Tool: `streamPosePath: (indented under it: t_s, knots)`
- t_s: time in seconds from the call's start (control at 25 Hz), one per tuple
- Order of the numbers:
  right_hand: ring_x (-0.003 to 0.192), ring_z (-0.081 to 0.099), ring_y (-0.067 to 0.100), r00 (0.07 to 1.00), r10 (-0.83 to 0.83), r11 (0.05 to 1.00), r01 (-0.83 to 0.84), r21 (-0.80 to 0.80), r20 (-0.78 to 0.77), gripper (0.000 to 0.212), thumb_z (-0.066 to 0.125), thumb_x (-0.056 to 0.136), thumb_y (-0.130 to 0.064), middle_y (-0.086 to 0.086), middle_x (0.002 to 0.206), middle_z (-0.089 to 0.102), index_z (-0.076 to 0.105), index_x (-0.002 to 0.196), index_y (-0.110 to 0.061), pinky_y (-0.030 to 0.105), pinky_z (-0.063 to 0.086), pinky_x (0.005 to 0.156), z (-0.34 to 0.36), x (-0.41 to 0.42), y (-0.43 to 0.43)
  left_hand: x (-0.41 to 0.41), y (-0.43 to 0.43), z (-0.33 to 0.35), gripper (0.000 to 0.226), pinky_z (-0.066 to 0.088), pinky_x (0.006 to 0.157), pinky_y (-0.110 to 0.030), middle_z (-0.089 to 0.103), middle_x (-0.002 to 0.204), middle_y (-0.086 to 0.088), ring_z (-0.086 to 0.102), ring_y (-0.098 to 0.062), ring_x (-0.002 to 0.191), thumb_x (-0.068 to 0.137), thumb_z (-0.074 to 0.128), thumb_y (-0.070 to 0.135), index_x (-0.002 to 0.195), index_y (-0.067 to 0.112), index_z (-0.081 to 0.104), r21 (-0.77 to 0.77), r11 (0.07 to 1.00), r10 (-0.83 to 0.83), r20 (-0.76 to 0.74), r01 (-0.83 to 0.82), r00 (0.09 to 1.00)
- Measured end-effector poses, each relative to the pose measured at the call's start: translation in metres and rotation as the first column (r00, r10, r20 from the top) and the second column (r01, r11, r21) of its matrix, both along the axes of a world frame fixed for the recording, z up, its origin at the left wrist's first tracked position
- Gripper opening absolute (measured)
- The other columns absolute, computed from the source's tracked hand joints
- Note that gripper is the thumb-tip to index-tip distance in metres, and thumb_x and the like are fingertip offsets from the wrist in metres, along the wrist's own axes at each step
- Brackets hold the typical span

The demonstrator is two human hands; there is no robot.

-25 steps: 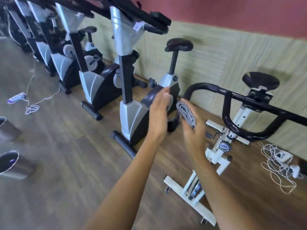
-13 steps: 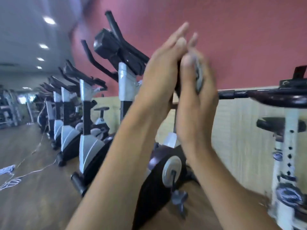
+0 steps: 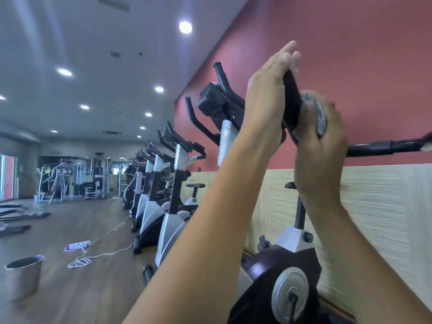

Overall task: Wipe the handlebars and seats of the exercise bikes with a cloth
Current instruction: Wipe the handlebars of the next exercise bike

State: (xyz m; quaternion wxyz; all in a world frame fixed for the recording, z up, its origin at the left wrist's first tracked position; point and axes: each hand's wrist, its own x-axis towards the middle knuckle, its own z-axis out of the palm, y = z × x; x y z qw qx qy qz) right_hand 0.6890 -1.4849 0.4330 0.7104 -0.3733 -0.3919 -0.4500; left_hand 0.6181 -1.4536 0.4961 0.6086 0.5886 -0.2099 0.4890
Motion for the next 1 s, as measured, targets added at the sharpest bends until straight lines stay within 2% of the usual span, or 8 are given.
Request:
streamPosePath:
  t_s: [0.2, 0.28, 0.36, 0.52, 0.6, 0.72, 0.88, 1.0]
  knots:
    - [0.115, 0.051, 0.008, 0.999, 0.022, 0.995, -0.026, -0.097, -0.035, 0.054, 0.025, 0.097, -0.061, -0.019, 0.112, 0.061, 0.064, 0.118, -0.031, 0.032, 0.039, 0.103, 0.011, -0.011, -0.004, -0.001, -0.011, 0.009, 0.039, 0.046, 0.107, -0.038, 0.063, 0.134, -0.008, 0.059, -0.019, 0.122, 0.099, 0.037, 0.007, 0.129, 0.012, 0.062, -0.011, 1.0, -0.007, -0.001, 0.007, 1.0]
    - [0.117, 0.052, 0.01, 0.999, -0.038, 0.996, 0.04, -0.074, 0.035, 0.052, 0.025, 0.101, -0.055, -0.011, 0.121, 0.062, 0.06, 0.13, -0.03, 0.039, 0.042, 0.102, 0.017, -0.011, -0.002, 0.0, -0.008, 0.009, 0.036, 0.048, 0.107, -0.042, 0.066, 0.128, -0.005, 0.062, -0.017, 0.115, 0.098, 0.039, 0.009, 0.121, 0.015, 0.066, 0.001, 1.0, -0.008, 0.0, 0.008, 1.0]
    - [0.106, 0.055, 0.015, 0.988, -0.117, 0.992, 0.121, -0.035, 0.098, 0.044, 0.03, 0.107, -0.041, -0.012, 0.113, 0.062, 0.059, 0.132, -0.02, 0.048, 0.045, 0.094, 0.003, 0.008, 0.002, 0.001, -0.007, 0.008, 0.038, 0.045, 0.109, -0.042, 0.065, 0.131, -0.009, 0.06, -0.021, 0.122, 0.098, 0.037, 0.007, 0.12, 0.014, 0.066, 0.012, 1.0, 0.019, 0.005, -0.019, 1.0]
    - [0.098, 0.052, 0.026, 0.998, -0.054, 0.997, 0.056, -0.061, 0.033, 0.037, 0.034, 0.106, -0.036, -0.033, 0.095, 0.051, 0.063, 0.12, -0.017, 0.058, 0.043, 0.088, -0.025, 0.051, 0.003, 0.003, -0.009, 0.007, 0.04, 0.042, 0.111, -0.045, 0.065, 0.131, -0.009, 0.061, -0.023, 0.122, 0.098, 0.034, 0.008, 0.119, 0.011, 0.067, 0.01, 0.998, 0.056, 0.013, -0.056, 0.998]
    - [0.102, 0.051, 0.026, 0.999, -0.006, 0.997, 0.003, -0.071, -0.048, 0.037, 0.034, 0.102, -0.042, -0.027, 0.094, 0.052, 0.066, 0.108, -0.024, 0.058, 0.041, 0.093, -0.014, 0.038, 0.002, 0.003, -0.01, 0.007, 0.038, 0.042, 0.112, -0.044, 0.067, 0.129, -0.009, 0.063, -0.021, 0.117, 0.098, 0.036, 0.009, 0.119, 0.009, 0.068, -0.014, 0.999, 0.053, 0.029, -0.053, 0.998]
    - [0.093, 0.048, 0.021, 0.999, -0.041, 0.996, 0.041, -0.077, 0.001, 0.031, 0.033, 0.103, -0.043, -0.019, 0.086, 0.048, 0.056, 0.085, -0.032, 0.055, 0.042, 0.089, 0.001, 0.018, 0.006, 0.005, -0.011, 0.008, 0.034, 0.043, 0.11, -0.039, 0.069, 0.124, -0.009, 0.064, -0.021, 0.117, 0.098, 0.042, 0.009, 0.118, 0.006, 0.069, -0.039, 0.999, 0.022, 0.037, -0.02, 0.999]
    - [0.096, 0.05, 0.021, 0.982, -0.143, 0.985, 0.153, -0.078, 0.12, 0.034, 0.032, 0.109, -0.026, -0.008, 0.098, 0.057, 0.064, 0.107, -0.014, 0.047, 0.042, 0.088, -0.016, 0.046, 0.005, 0.004, -0.011, 0.006, 0.029, 0.043, 0.11, -0.039, 0.073, 0.116, -0.007, 0.067, -0.02, 0.113, 0.097, 0.044, 0.01, 0.103, 0.012, 0.073, -0.03, 0.999, 0.024, 0.051, -0.023, 0.998]
    - [0.105, 0.052, 0.018, 0.987, -0.084, 0.985, 0.102, -0.136, 0.134, 0.032, 0.033, 0.109, -0.024, -0.019, 0.106, 0.058, 0.064, 0.113, -0.019, 0.046, 0.042, 0.093, -0.022, 0.077, -0.001, 0.002, -0.013, 0.005, 0.029, 0.044, 0.109, -0.039, 0.075, 0.112, -0.005, 0.07, -0.018, 0.108, 0.097, 0.044, 0.011, 0.102, 0.014, 0.072, -0.039, 0.999, 0.015, 0.06, -0.012, 0.998]
